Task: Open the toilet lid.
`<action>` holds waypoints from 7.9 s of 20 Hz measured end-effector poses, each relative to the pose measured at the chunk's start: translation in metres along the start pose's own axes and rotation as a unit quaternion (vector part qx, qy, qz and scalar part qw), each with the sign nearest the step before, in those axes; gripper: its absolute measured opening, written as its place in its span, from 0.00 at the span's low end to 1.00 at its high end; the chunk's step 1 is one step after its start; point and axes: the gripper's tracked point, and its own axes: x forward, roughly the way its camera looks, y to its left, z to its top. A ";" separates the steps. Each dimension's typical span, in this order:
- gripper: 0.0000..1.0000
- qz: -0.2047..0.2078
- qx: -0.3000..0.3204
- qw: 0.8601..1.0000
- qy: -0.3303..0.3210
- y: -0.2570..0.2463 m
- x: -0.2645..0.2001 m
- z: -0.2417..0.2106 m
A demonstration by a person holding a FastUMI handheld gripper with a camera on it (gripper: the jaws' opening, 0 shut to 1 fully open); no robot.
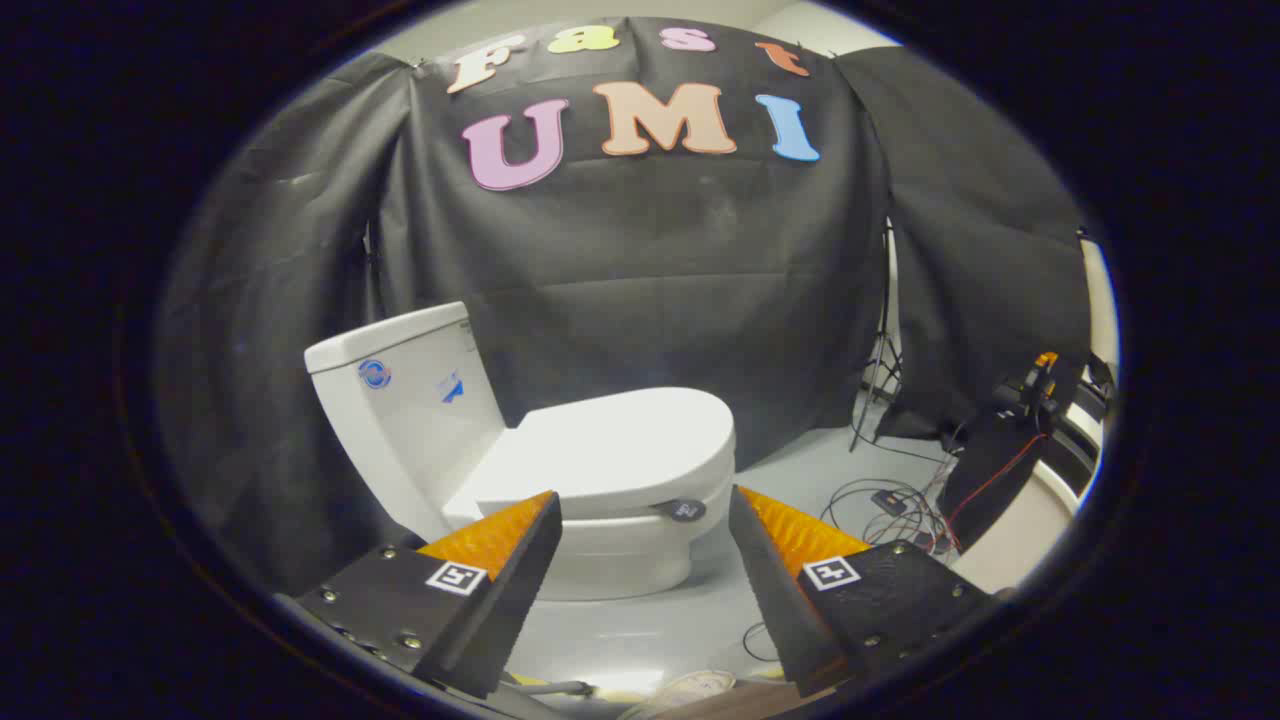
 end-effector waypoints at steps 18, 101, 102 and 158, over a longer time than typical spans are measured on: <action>0.98 -0.030 0.031 0.999 0.011 -0.024 0.001 -0.022; 0.15 -0.076 0.578 0.812 0.009 -0.043 0.239 -0.127; 0.09 -0.080 0.584 0.808 0.006 -0.044 0.239 -0.126; 0.03 -0.152 0.083 0.984 -0.041 0.155 0.148 0.111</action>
